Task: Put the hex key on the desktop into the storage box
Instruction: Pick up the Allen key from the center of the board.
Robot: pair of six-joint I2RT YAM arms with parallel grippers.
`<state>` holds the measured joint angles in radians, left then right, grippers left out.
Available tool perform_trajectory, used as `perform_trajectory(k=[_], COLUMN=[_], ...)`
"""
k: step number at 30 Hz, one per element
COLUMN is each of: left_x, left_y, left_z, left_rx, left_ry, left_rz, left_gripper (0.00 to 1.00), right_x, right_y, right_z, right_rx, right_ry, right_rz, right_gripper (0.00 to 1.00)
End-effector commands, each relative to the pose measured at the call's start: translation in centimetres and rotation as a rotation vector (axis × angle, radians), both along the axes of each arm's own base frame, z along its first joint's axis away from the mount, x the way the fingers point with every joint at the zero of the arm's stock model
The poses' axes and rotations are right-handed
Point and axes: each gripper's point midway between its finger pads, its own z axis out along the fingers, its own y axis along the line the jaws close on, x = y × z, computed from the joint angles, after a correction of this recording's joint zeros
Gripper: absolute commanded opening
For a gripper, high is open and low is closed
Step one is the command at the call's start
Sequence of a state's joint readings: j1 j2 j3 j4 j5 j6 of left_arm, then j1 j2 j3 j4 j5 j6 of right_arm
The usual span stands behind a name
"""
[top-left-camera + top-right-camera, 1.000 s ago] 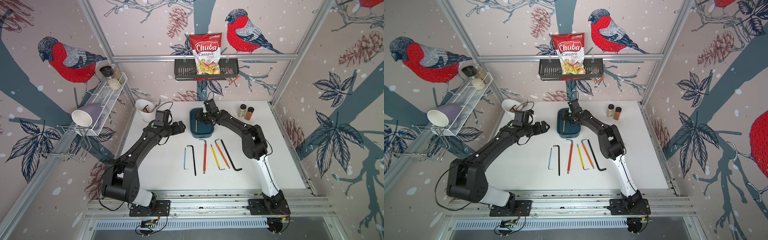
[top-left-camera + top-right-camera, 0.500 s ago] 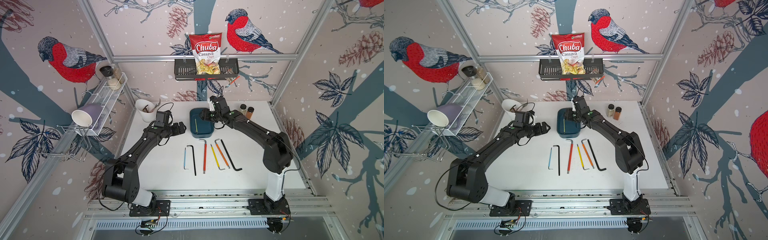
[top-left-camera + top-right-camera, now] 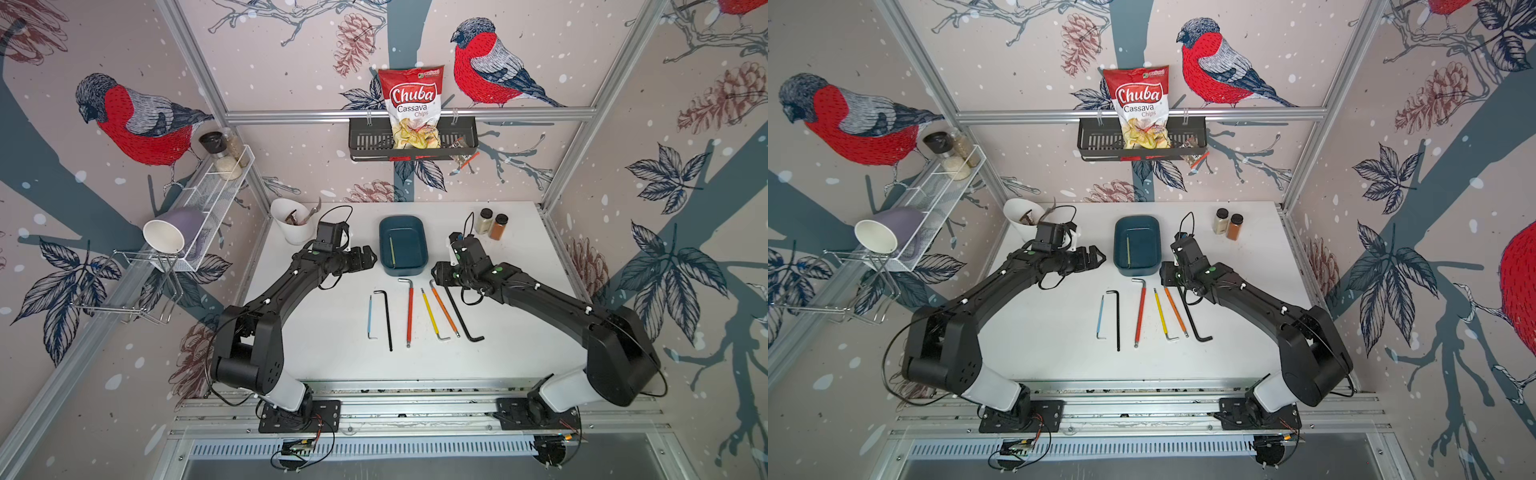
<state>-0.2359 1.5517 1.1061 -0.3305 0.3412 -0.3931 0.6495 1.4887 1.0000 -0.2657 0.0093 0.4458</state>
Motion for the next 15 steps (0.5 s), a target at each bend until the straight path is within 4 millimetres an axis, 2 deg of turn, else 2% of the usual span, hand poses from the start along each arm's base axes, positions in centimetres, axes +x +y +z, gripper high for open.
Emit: perform_trajectory(k=[1, 5, 8, 15], left_x=[-0.4, -1.0, -1.4, -0.7], left_y=[0.3, 0.7, 0.7, 0.8], left_z=[-0.3, -1.4, -1.7, -1.5], left_rx=[0.012, 0.03, 0.034, 0.052], left_ry=[0.003, 0.036, 0.045, 0.039], left_rz=[0.005, 0.015, 0.015, 0.015], left_gripper=[0.96, 0.96, 0.95, 0.95], right_x=[-1.2, -2.1, -2.6, -3.4], right_y=[-2.2, -4.5, -4.6, -5.0], right_z=[-2.2, -4.6, -5.8, -8.9], right_rx=[-0.104, -0.157, -0.156, -0.218], right_ry=[0.028, 0.082, 0.126, 0.208], right_rz=[-0.016, -0.078, -0.08, -0.096], right_gripper=[0.59, 0.59, 0.59, 0.57])
